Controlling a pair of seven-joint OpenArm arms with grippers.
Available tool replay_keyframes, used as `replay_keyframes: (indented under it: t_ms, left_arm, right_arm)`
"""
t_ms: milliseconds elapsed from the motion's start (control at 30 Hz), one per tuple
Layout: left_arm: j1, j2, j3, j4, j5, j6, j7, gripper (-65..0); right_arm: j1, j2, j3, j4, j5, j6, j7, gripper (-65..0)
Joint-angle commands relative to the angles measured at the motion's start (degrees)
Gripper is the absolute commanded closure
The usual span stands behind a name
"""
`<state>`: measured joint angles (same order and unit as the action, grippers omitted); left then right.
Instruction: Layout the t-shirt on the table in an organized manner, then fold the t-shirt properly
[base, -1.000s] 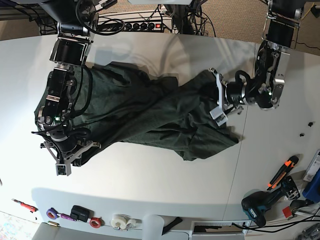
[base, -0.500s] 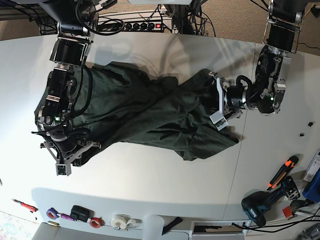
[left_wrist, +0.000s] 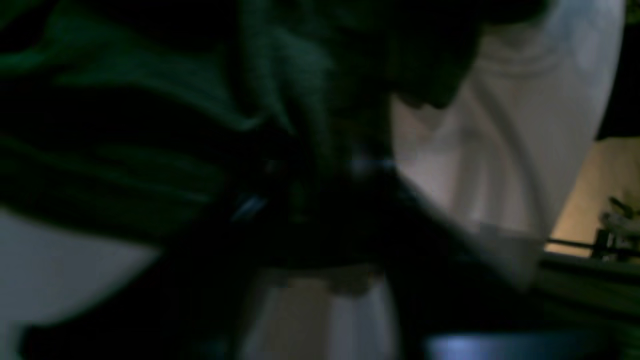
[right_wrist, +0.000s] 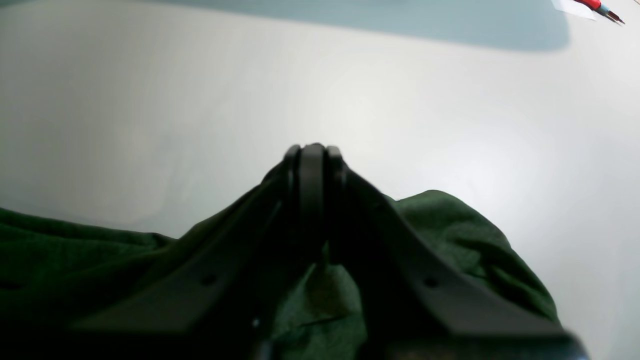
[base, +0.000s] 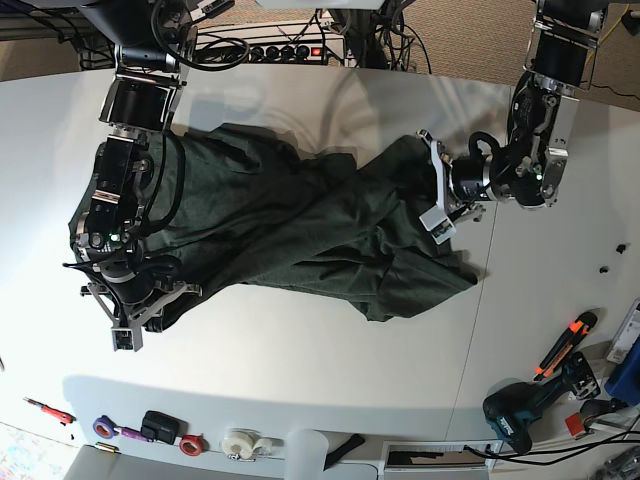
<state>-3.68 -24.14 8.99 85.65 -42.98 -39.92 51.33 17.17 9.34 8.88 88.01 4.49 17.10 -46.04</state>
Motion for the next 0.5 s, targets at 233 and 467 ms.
replay_keyframes:
  t_ms: [233,467]
  left_arm:
    - [-3.8,-0.5,-0.2,0.7,-0.8,-0.1,-2.9,0.0]
    - [-11.9,-1.8,-0.5,0.9,-11.8,-0.1,-1.6,0.0]
  right_arm:
    - [1.6,0.5,0.2,0.8,0.2,-0.3,1.5,0.0]
    - [1.6,0.5,0.2,0.8,0.2,-0.3,2.5,0.0]
